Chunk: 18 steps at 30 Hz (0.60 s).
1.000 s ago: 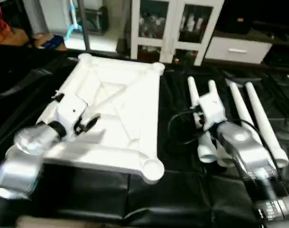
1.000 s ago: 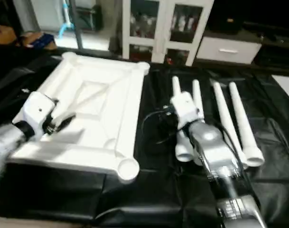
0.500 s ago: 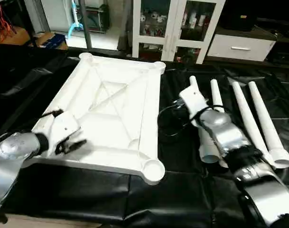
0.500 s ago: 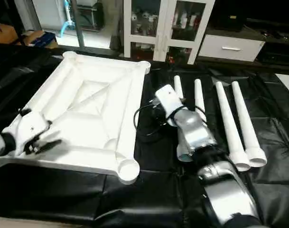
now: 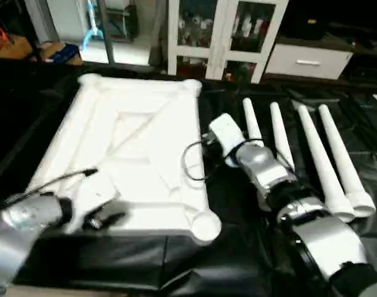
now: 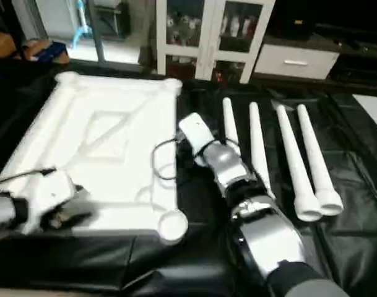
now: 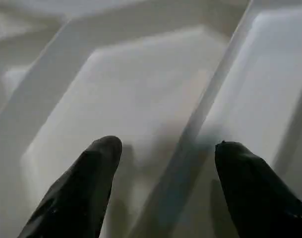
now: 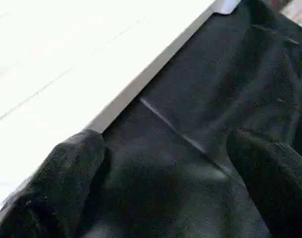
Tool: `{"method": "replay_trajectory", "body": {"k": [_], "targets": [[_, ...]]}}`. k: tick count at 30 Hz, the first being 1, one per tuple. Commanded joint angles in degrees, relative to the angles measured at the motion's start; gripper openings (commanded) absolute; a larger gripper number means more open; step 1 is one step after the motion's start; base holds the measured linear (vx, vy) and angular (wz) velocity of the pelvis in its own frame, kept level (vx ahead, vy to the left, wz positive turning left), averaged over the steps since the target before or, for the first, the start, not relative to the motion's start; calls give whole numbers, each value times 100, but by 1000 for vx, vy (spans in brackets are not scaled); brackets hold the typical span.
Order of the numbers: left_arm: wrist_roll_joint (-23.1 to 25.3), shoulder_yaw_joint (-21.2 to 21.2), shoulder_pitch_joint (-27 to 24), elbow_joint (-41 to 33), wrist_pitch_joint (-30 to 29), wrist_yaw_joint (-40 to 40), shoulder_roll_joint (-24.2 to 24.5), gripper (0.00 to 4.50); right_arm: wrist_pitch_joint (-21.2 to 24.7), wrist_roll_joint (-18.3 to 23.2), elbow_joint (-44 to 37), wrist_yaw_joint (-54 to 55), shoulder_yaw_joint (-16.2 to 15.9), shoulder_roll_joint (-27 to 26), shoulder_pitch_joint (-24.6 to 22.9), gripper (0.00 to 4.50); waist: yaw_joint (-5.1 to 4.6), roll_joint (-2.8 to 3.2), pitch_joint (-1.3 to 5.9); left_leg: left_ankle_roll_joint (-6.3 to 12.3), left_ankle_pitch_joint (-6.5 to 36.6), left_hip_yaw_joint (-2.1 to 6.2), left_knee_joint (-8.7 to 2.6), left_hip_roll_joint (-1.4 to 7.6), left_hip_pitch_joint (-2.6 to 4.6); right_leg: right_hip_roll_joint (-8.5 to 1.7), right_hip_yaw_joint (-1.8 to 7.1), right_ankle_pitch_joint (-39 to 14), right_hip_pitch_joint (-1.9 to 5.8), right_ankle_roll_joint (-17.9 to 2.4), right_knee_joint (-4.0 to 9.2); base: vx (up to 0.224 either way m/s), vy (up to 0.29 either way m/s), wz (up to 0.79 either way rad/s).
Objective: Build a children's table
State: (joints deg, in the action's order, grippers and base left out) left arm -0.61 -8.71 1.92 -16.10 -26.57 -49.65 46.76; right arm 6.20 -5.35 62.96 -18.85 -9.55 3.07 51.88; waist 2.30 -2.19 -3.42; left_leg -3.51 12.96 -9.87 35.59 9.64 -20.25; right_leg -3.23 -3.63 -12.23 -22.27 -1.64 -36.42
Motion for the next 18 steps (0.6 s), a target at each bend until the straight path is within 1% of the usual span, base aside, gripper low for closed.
{"method": "replay_trajectory", "body": {"k": [1,2,3,4,5,6,7,8,9,10,11,12,13,14,15,16,17,18], "targets": [[-84,-140,-23,-162,-76,15,-41,349,-224,188,3,-235,24,-187,204,450,49,134,375,-90,319,129,-484,368,6,-573,356,267,277,-1553,242,0,0,0],[-49,-191,22,-203,-46,178,-207,349,-343,277,122,-368,96,-345,245,450,28,121,380,-29,225,126,-470,361,-10,-570,361,402,281,-1581,232,0,0,0],[10,-212,69,-203,-1,316,-326,349,-442,314,182,-435,129,-437,266,450,20,120,389,7,188,115,-457,359,-9,-569,364,465,274,-1603,225,0,0,0],[25,-212,85,-193,1,354,-357,349,-469,314,185,-443,127,-453,266,450,31,81,389,92,114,108,-441,360,-23,-579,379,542,278,-1634,222,0,0,0],[103,-212,164,-130,46,525,-483,349,-581,281,228,-437,108,-512,278,450,47,105,400,156,47,104,-432,365,-16,-580,373,584,261,-1651,218,0,0,0],[134,-212,193,-99,67,579,-516,349,-612,261,243,-400,102,-518,286,450,46,108,397,169,32,96,-434,372,-15,-566,366,590,248,-1656,215,0,0,0],[262,-207,306,24,119,780,-657,349,-752,214,312,-209,146,-537,338,450,69,104,390,173,126,79,-431,375,21,-540,354,499,209,-1644,230,0,0,0],[356,-220,375,106,198,880,-721,349,-807,231,342,-73,227,-529,385,450,81,92,369,128,222,76,-451,382,13,-536,351,326,211,-1624,246,0,0,0],[417,-231,415,149,235,935,-760,349,-849,247,371,6,295,-524,421,450,94,104,367,86,282,85,-461,389,13,-537,347,218,213,-1593,249,0,0,0],[432,-234,432,170,245,959,-776,349,-862,259,368,26,317,-514,432,450,116,115,363,-8,461,82,-469,393,38,-534,343,30,191,-1522,264,0,0,0],[486,-247,492,246,283,1045,-834,349,-908,303,357,100,399,-476,471,450,121,108,347,-78,643,94,-493,394,33,-534,341,-164,187,-1459,277,0,0,0],[614,-324,632,414,386,1210,-919,349,-1000,431,326,123,569,-377,549,450,125,108,348,-115,718,99,-498,397,39,-537,341,-242,189,-1420,286,0,0,0],[677,-372,707,504,432,1270,-959,349,-1034,505,260,79,644,-315,566,450,150,107,349,-167,827,94,-495,398,66,-534,345,-339,166,-1344,299,0,0,0],[677,-372,707,504,432,1270,-959,349,-1034,505,260,79,644,-315,566,450,163,102,341,-180,885,80,-497,387,75,-522,351,-353,148,-1299,308,0,0,0],[765,-456,808,612,475,1294,-986,349,-1047,577,67,-91,692,-210,525,450,175,118,346,-194,870,90,-500,387,66,-527,347,-341,161,-1289,295,0,0,0],[801,-490,841,645,491,1288,-984,349,-1059,588,-14,-170,690,-171,498,450,187,109,354,-195,865,90,-499,382,55,-520,343,-330,169,-1236,301,0,0,0],[912,-609,924,730,483,1209,-917,349,-955,583,-495,-498,603,-20,278,450,218,102,358,-177,785,86,-498,380,52,-510,340,-216,175,-1188,297,0,0,0],[959,-641,959,779,513,1195,-905,349,-924,582,-643,-587,583,29,206,450,229,92,366,-153,711,85,-489,380,44,-512,343,-115,183,-1163,283,0,0,0]]}}
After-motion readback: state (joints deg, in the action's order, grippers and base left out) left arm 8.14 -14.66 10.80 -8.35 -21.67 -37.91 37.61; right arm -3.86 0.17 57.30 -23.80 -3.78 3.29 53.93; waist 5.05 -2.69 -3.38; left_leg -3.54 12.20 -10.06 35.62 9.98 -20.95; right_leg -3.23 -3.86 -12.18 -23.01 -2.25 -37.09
